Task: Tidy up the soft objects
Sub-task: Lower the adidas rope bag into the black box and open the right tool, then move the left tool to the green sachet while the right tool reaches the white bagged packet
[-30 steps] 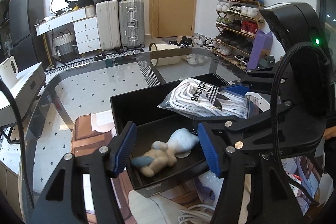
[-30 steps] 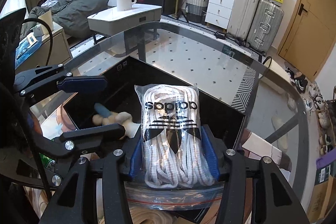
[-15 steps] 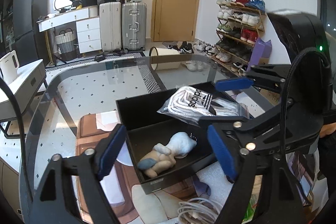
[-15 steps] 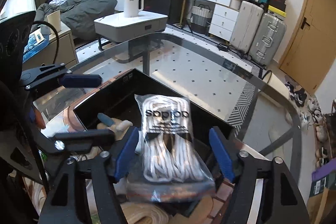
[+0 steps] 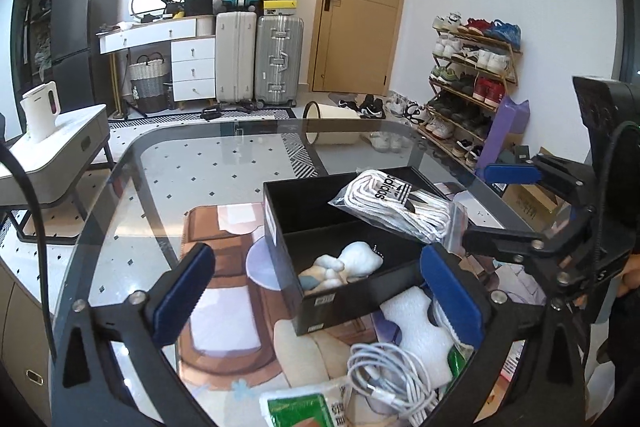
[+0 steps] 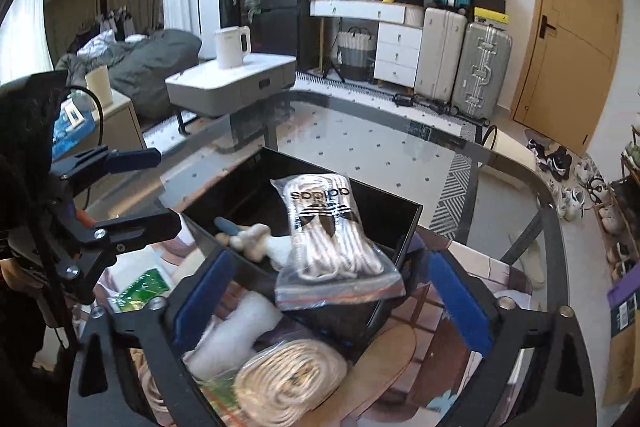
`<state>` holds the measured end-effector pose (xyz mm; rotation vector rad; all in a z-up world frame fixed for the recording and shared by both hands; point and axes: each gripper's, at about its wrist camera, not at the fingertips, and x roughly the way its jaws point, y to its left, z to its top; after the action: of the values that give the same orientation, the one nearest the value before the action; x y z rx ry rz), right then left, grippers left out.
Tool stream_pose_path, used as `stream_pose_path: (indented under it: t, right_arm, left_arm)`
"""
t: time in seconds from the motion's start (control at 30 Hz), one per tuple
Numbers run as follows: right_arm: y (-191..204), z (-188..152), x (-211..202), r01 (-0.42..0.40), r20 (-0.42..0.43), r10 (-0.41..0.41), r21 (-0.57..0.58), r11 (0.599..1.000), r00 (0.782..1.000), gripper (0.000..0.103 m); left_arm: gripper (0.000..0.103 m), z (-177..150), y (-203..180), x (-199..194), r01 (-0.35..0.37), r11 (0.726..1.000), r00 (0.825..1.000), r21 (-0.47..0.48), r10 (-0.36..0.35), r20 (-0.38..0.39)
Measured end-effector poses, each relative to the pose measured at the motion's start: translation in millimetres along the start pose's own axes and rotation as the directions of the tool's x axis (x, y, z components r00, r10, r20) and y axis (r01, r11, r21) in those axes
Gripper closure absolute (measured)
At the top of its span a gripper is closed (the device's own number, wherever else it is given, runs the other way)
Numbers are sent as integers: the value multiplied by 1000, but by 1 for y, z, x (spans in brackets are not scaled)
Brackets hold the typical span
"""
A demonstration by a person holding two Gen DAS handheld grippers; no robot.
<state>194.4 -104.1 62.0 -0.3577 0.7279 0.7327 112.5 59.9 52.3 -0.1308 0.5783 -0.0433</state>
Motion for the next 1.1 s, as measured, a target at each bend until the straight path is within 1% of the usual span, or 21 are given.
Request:
stream_pose_path:
  t: [0.17,0.3,0.53,0.87,1.1]
  right_arm:
    - [12,-12,-26,5,31,-6,32,999,1000,1]
    - [13,-22,-38,19,35,-20,51,999,999,1]
    - [13,-48,-56,43,25,-46,105,993,999,1]
    - [7,-86,-66,66,-9,-66,187,980,998,1]
    - [9,-104,-61,83,-40,-76,200,976,996,1]
  left_arm:
    - [0,-7,0,-18,-10,1000,1000,-3,10,17]
    - [0,-15,-1,-29,-32,999,999,6,32,19]
    - [0,-41,-1,-43,-75,997,997,12,75,2]
    - [0,-69,1,-40,-93,996,995,5,93,-46]
    - [0,-82,0,-34,-103,995,992,17,104,-75]
